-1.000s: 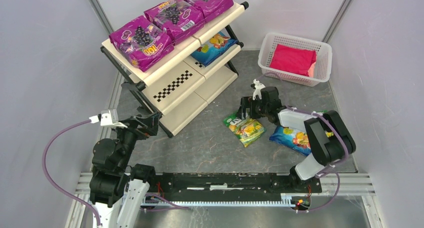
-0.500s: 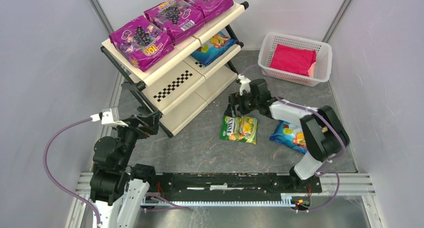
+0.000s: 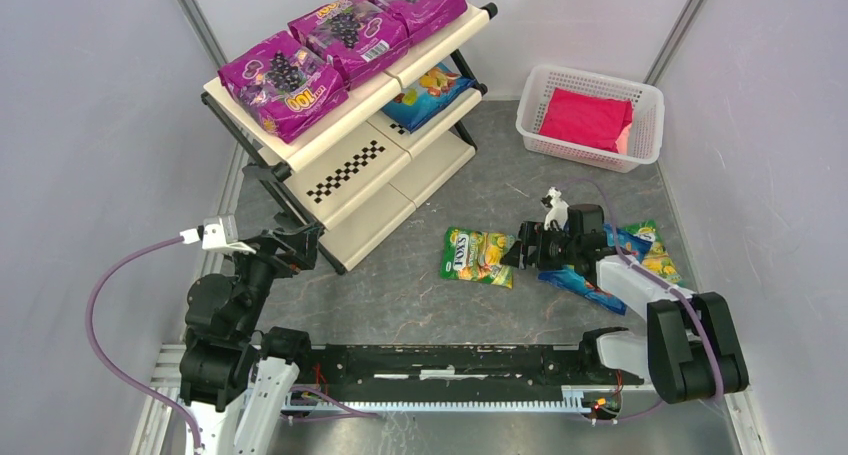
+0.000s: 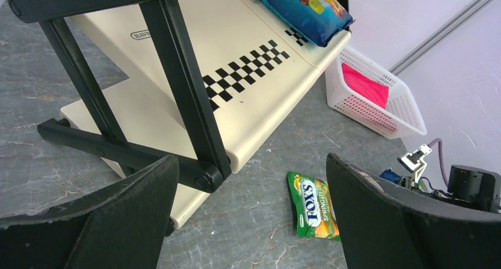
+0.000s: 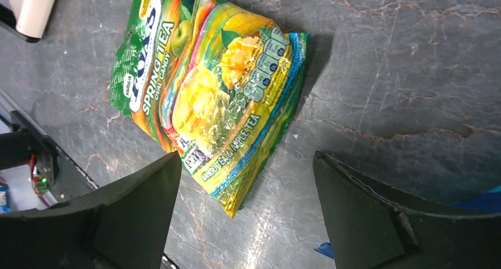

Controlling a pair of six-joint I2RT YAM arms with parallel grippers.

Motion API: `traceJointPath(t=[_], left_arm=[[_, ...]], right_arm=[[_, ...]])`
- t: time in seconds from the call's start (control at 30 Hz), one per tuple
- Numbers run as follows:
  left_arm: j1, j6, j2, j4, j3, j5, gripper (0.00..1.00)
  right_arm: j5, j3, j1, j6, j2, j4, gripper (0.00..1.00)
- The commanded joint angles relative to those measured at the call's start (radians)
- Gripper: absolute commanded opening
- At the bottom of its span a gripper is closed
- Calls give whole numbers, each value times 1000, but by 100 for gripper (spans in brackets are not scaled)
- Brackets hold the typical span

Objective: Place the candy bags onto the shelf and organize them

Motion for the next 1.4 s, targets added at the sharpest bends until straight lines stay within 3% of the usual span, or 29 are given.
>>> traceJointPath(t=[0.0, 0.17, 0.4, 0.7, 0.83, 1.0, 1.37], left_arm=[[-2, 64, -11, 42, 3, 11, 100], [-2, 62, -16, 42, 3, 8, 100], [-2, 62, -12, 43, 2, 7, 100], [-2, 60, -11, 42, 1, 3, 100], [-1, 59, -9, 41, 2, 0, 100], [0, 59, -3, 42, 1, 3, 100], [0, 59, -6, 42, 1, 4, 100]], right_arm=[[-84, -57, -7, 96, 23, 118, 89], [-100, -118, 2, 201, 77, 269, 80], [151, -139, 101, 264, 119, 298, 73], [256, -225, 146, 364, 104, 428, 31], [189, -207, 147, 379, 90, 455, 13], [129, -198, 146, 452, 16, 487, 1], [48, -133, 144, 731, 0, 713, 0]])
